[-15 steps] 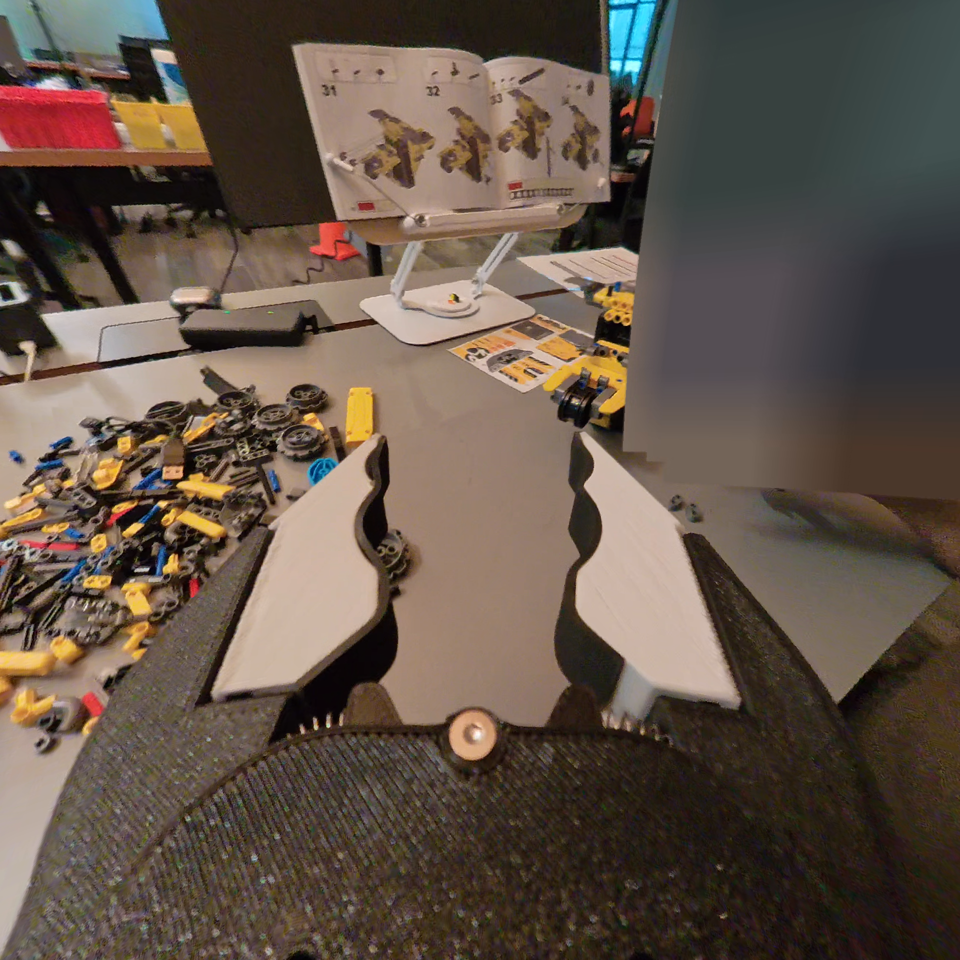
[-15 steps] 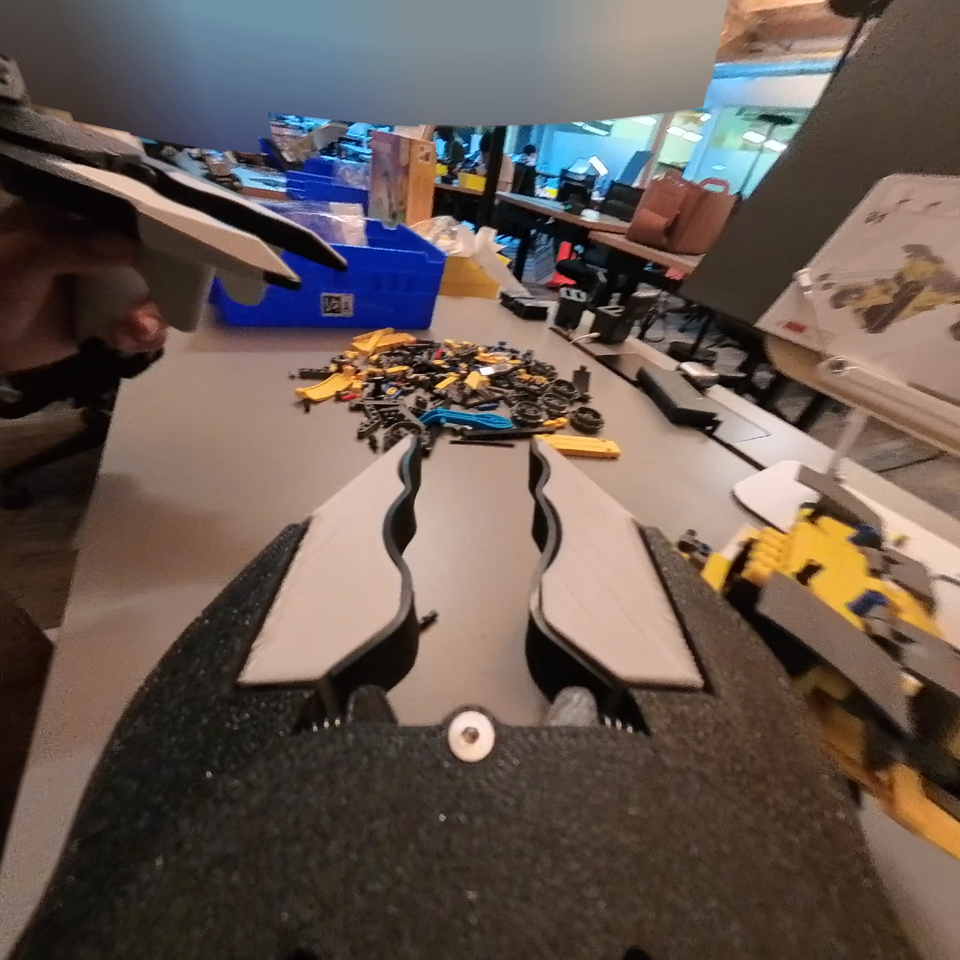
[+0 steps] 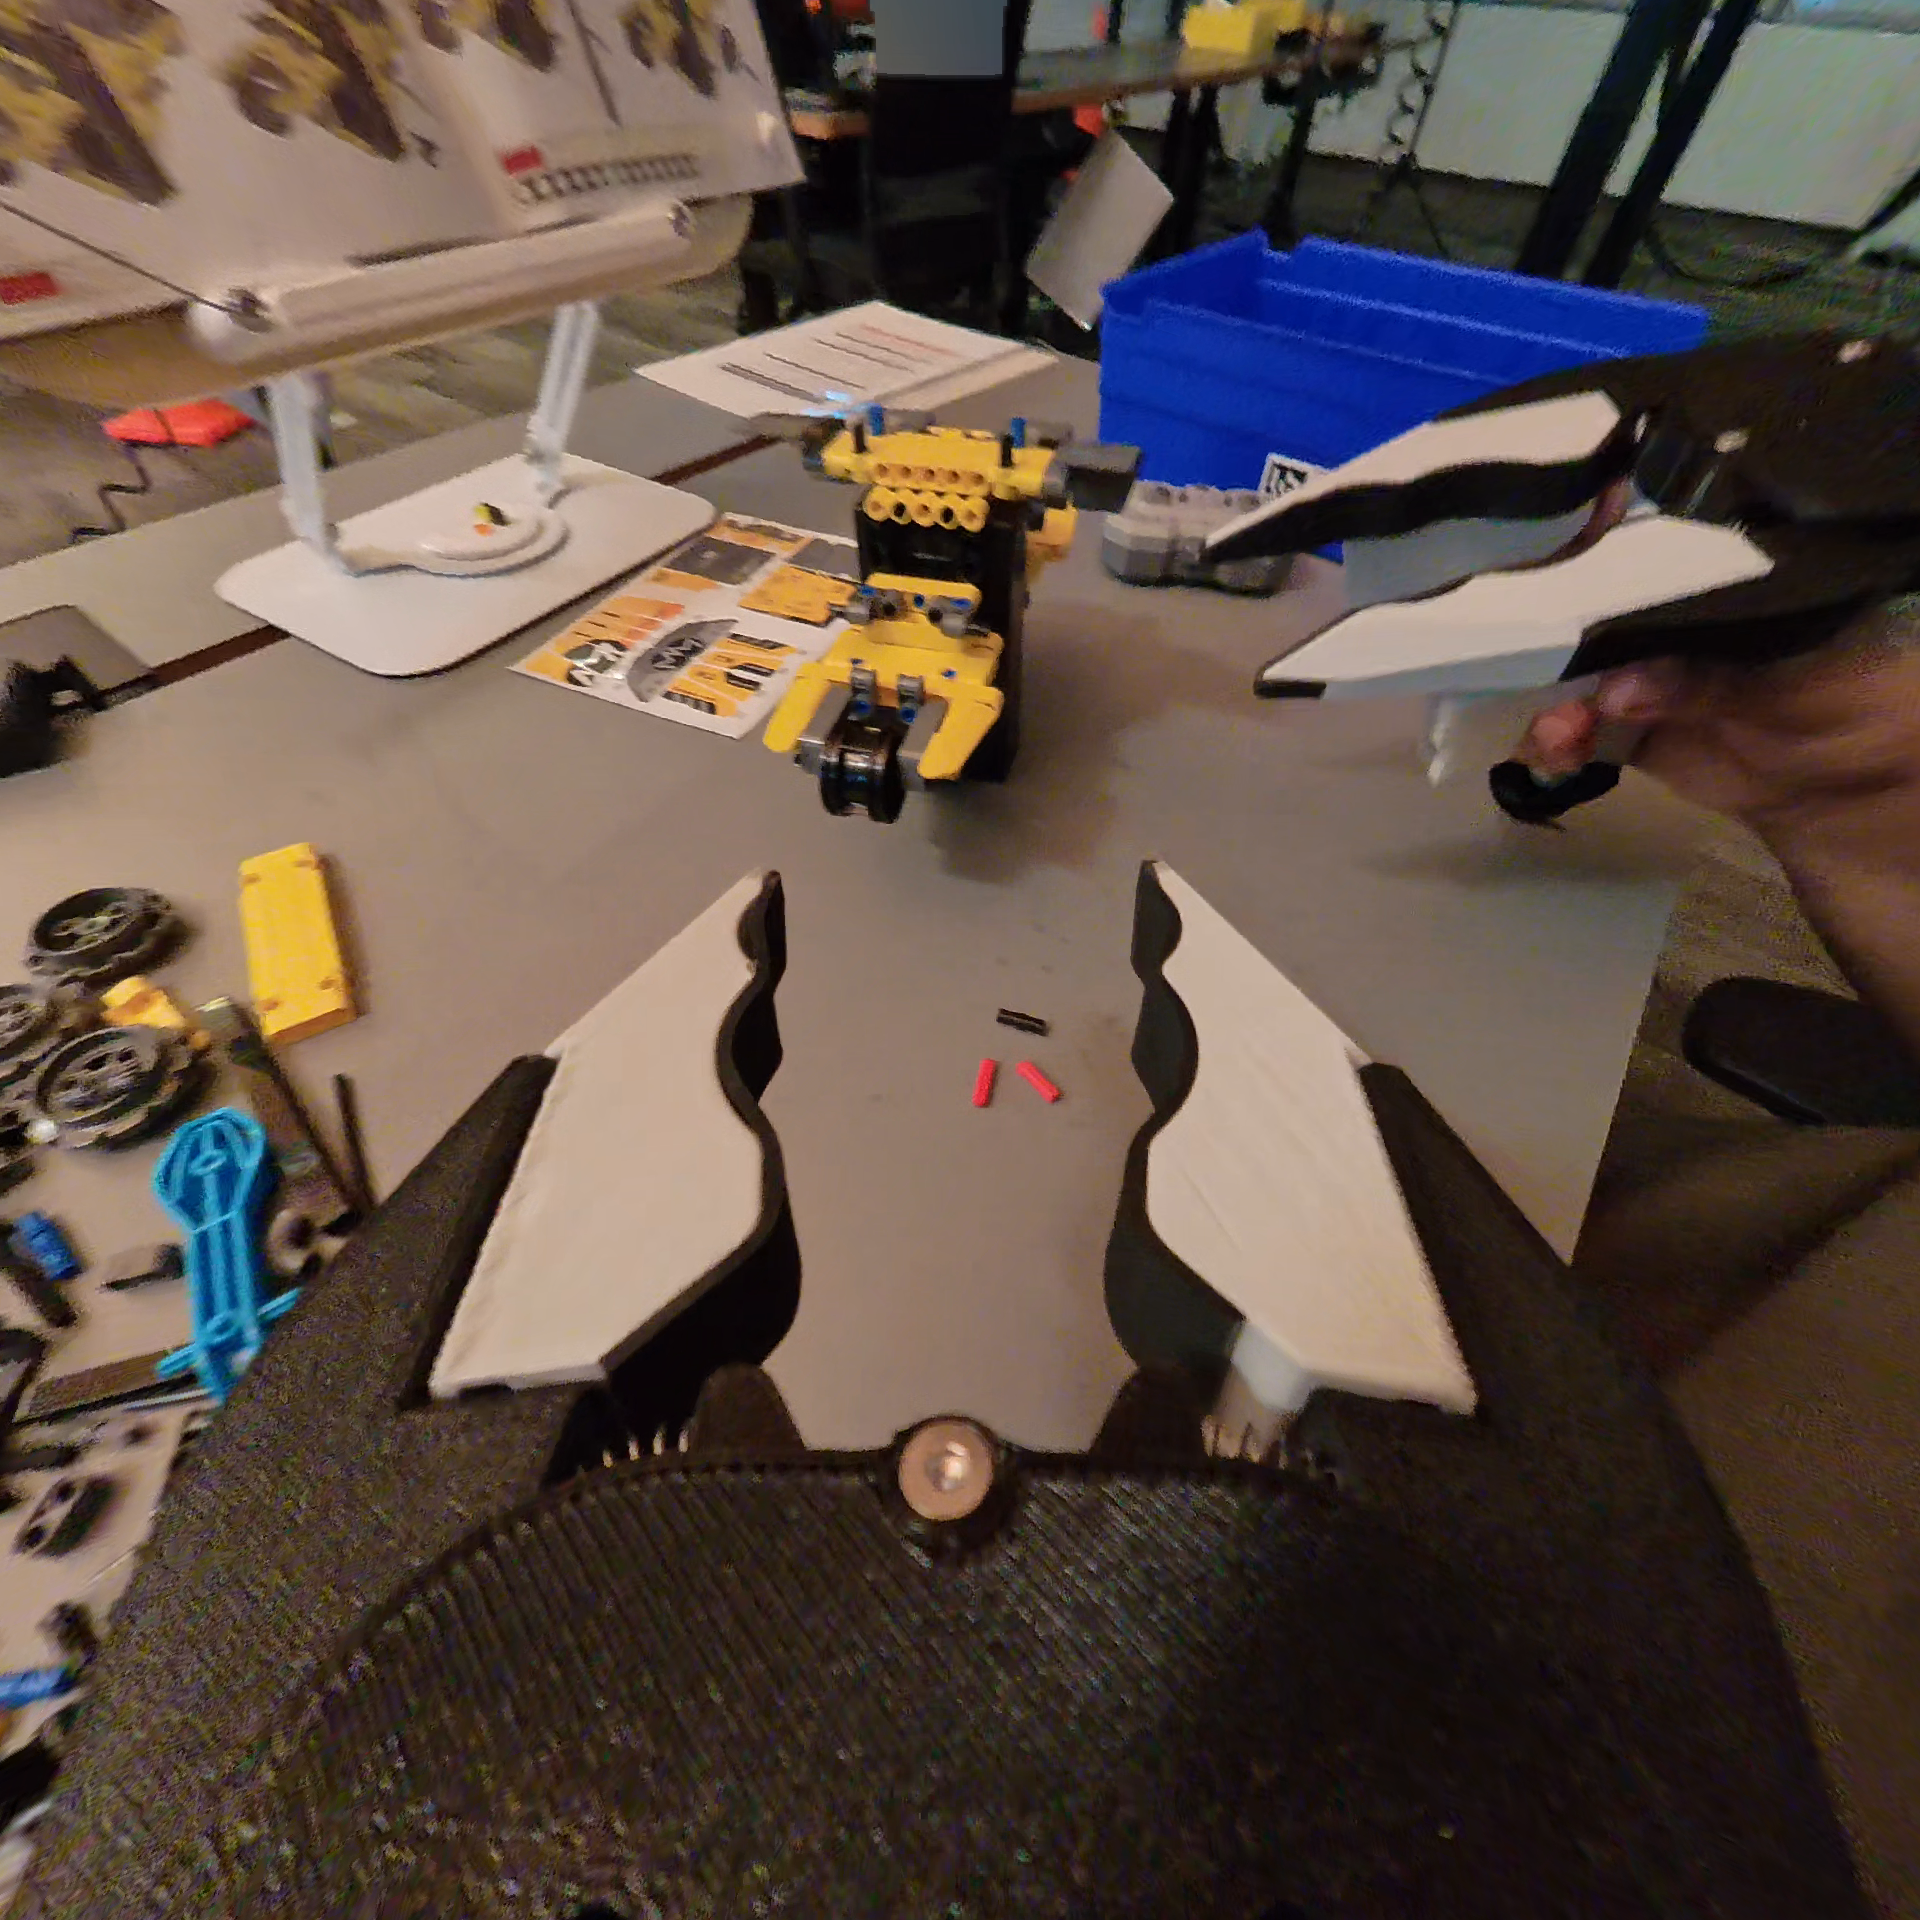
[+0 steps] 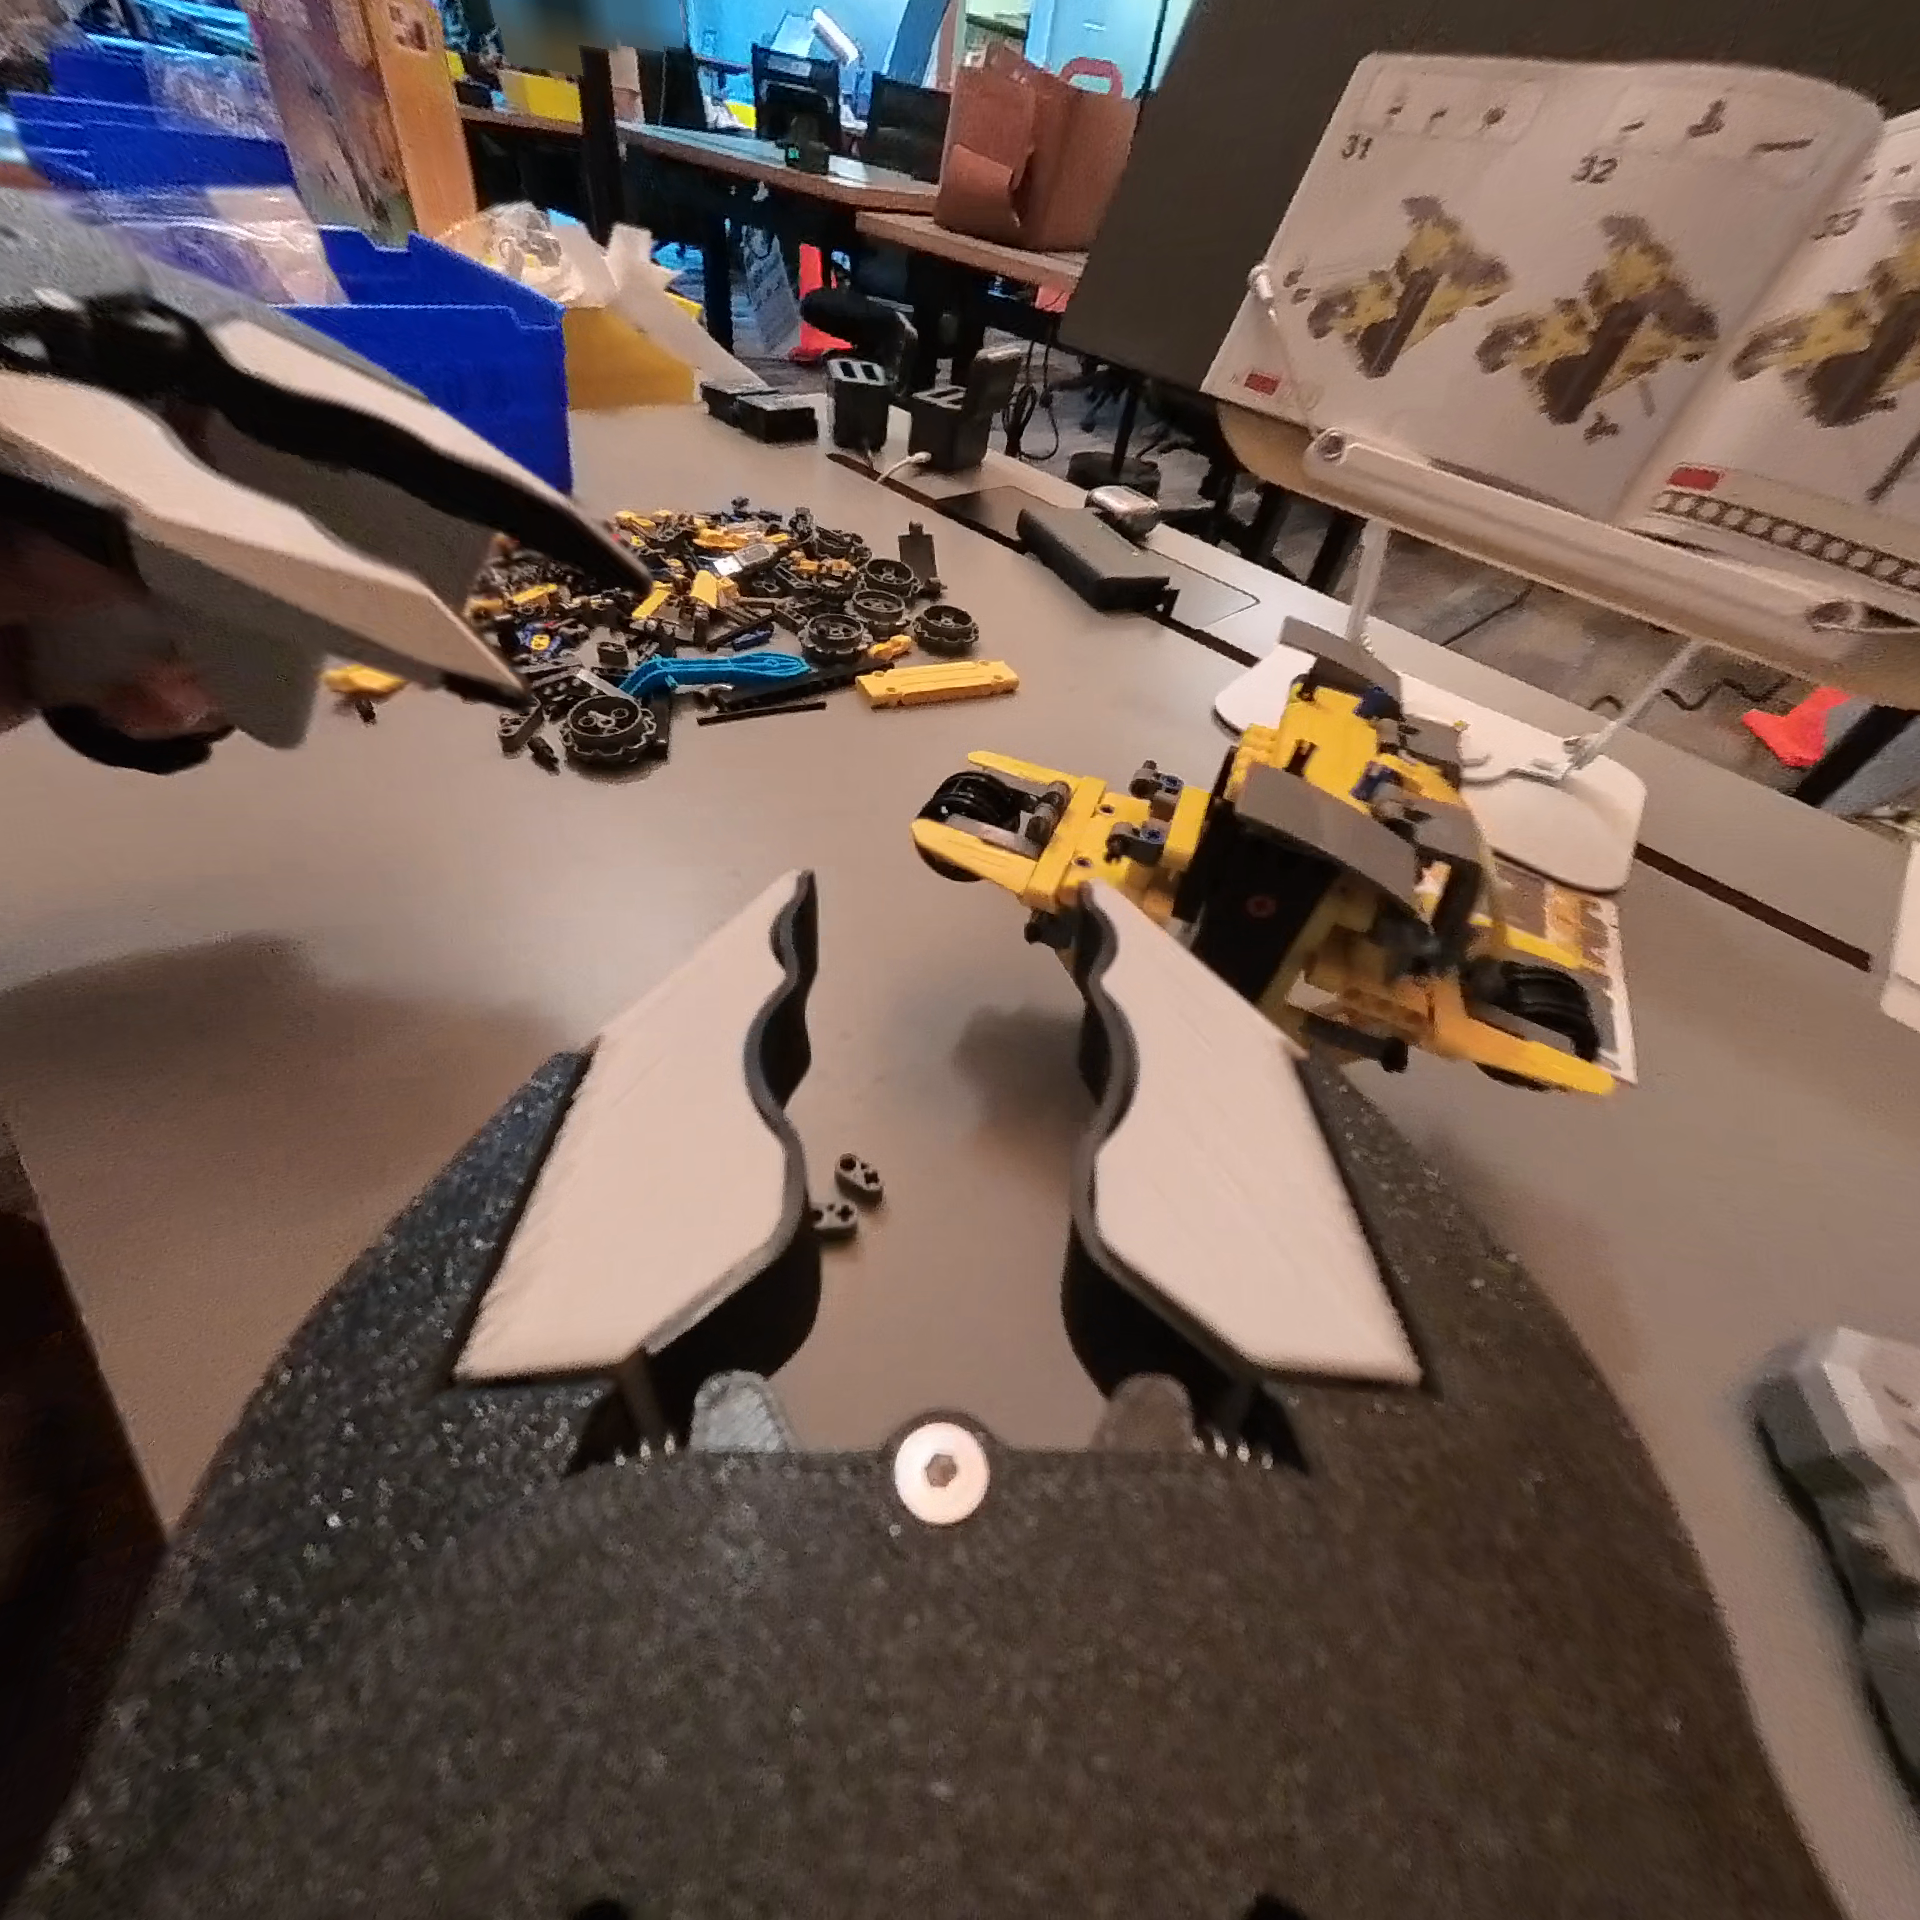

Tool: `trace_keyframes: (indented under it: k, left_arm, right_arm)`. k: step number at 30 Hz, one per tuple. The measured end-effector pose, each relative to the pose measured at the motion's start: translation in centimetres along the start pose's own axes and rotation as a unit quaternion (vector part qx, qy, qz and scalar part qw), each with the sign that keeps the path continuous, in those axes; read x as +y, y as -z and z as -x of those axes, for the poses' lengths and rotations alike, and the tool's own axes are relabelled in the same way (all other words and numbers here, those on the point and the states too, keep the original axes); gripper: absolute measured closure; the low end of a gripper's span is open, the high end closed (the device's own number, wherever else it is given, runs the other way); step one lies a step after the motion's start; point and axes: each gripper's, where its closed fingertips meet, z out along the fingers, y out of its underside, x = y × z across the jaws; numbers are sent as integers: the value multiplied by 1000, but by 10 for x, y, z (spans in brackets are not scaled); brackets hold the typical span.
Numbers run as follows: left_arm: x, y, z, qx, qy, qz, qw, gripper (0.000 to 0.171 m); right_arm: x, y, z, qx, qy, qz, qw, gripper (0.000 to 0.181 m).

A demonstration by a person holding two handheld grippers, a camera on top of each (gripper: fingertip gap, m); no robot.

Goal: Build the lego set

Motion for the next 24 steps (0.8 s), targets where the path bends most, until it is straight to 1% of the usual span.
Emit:
trace_keyframes:
  k: [2,5,8,11,12,13,14,15,17,19,22,24]
  left_arm:
    - [9,-10,-8,14,-5,15,1000,110]
    - [28,-24,-14,29,-18,45,998,112]
    - [51,-40,-13,52,-20,91,994,115]
    - [65,-56,-12,77,-28,130,988,117]
    - [67,-60,-13,85,-36,142,985,117]
    - [70,-64,-14,95,-48,156,982,121]
    - [75,-67,-16,104,-65,174,977,130]
    - [80,-70,-17,112,-85,195,971,134]
    - [89,-72,-14,111,-124,228,959,134]
    - [94,-74,-13,113,-142,239,954,135]
    - [94,-76,-18,133,-127,228,956,141]
    - [94,-77,-16,130,-130,223,957,151]
  right_arm:
    - [4,7,-3,10,-4,5,1000,132]
    - [13,6,-3,1,-10,29,1000,133]
    - [21,-2,0,-9,12,48,999,133]
    - [27,-17,3,-24,42,59,997,133]
    - [26,-21,6,-35,49,54,997,133]
    - [24,-25,9,-50,55,44,996,133]
    - [22,-28,15,-74,60,27,995,131]
    - [20,-30,23,-105,63,4,992,130]
    - [18,-31,32,-149,43,-33,987,130]
    - [17,-31,28,-159,15,-42,986,130]
    - [10,-26,13,-145,-1,-69,987,130]
    - [12,-26,5,-135,-15,-68,988,130]
